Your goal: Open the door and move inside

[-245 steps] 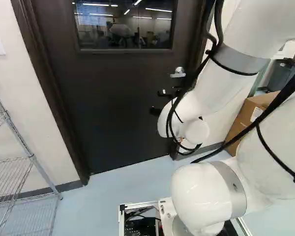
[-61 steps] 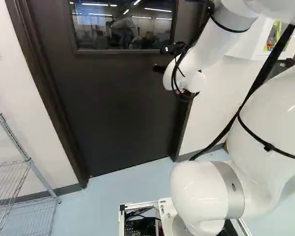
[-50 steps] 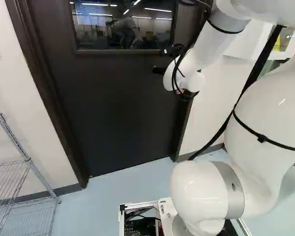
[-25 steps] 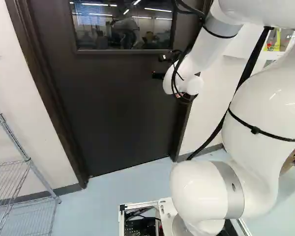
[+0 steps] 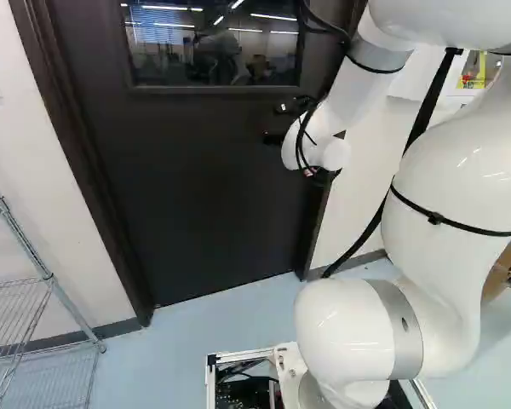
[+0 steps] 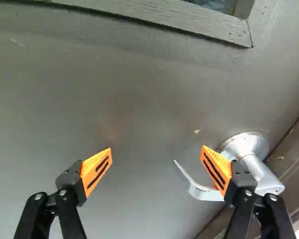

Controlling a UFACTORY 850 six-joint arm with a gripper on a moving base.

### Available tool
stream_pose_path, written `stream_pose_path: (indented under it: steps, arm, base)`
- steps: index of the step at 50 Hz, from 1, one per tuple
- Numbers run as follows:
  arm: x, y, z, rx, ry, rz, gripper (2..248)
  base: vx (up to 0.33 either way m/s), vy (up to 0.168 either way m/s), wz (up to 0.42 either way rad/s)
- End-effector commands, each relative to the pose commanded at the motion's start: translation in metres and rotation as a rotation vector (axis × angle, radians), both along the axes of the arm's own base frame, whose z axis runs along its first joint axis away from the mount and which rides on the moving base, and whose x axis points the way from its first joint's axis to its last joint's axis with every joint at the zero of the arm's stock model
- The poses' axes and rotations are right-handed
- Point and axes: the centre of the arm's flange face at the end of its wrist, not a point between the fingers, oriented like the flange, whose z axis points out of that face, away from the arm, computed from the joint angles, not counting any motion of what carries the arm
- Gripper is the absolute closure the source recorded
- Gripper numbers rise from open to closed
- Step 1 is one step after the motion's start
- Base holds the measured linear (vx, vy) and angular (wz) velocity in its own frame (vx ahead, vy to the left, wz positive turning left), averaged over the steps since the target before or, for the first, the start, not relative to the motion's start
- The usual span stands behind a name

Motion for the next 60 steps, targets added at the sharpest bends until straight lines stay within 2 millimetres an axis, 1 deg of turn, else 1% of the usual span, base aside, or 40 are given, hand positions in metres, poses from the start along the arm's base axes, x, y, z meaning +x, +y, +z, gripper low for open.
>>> stream_pose_path:
  steps: [21,39,60]
  arm:
    - [-0.001,0.000,-0.022,0.007,0.048,-0.001,3]
    - [-0.027,0.003,-0.041,0.015,0.094,-0.002,3]
    - [-0.027,0.003,-0.063,0.022,0.144,-0.002,3]
  base:
    - [0.000,0.000,0.000]
    - [0.000,0.000,0.000]
    - [0.000,0.000,0.000]
